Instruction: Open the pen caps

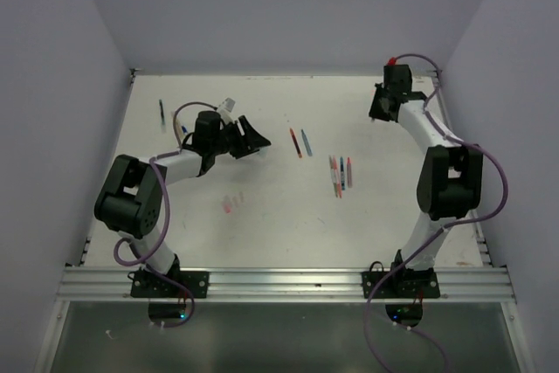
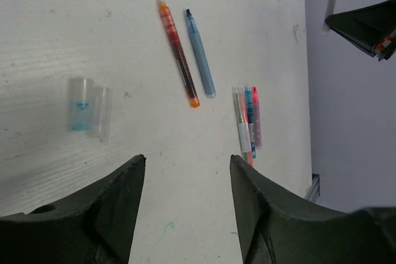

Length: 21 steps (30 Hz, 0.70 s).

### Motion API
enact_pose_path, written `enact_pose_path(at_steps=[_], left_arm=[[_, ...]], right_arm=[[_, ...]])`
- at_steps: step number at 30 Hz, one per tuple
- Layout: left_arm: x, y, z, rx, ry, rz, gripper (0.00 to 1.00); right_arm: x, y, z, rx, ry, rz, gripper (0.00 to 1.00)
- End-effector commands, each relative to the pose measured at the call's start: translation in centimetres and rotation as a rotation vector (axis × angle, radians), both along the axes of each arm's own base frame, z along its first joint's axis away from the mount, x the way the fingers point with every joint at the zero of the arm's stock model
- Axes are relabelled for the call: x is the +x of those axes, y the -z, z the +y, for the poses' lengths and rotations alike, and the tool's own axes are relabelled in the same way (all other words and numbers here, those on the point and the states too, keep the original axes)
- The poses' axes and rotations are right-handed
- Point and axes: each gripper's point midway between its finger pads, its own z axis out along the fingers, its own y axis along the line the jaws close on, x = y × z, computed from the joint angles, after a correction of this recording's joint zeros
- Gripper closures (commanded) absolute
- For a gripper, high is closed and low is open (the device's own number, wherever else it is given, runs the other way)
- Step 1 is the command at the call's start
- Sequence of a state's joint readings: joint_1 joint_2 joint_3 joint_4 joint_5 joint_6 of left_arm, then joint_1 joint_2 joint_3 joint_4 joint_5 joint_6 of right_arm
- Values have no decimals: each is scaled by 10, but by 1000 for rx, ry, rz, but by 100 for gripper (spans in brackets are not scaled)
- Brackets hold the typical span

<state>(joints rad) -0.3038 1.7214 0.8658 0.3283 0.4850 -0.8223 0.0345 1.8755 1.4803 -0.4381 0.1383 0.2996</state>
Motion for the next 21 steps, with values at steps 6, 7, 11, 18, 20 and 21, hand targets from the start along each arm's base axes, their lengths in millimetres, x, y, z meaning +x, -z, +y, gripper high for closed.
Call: enact_pose_path(at_steps=[6, 7, 11, 18, 20, 21], left_arm=[[1, -55, -30, -249, 96, -74, 37], [1, -53, -30, -260, 94, -66, 37], [3, -50, -31, -285, 77, -47, 38], [10, -41, -31, -282, 49, -18, 39], [12, -35, -30, -269, 41, -4, 39], [13, -33, -30, -264, 39, -1, 39]], right_arm=[[-56, -37, 202, 314, -591, -55, 100], [-63, -38, 213, 332, -637, -62, 100], [-92, -35, 255, 370, -785, -68, 100], [-131, -20, 299, 417, -888, -21, 100], [-136, -19, 306, 425, -900, -25, 100], [-139, -21, 310, 424, -913, -26, 100]])
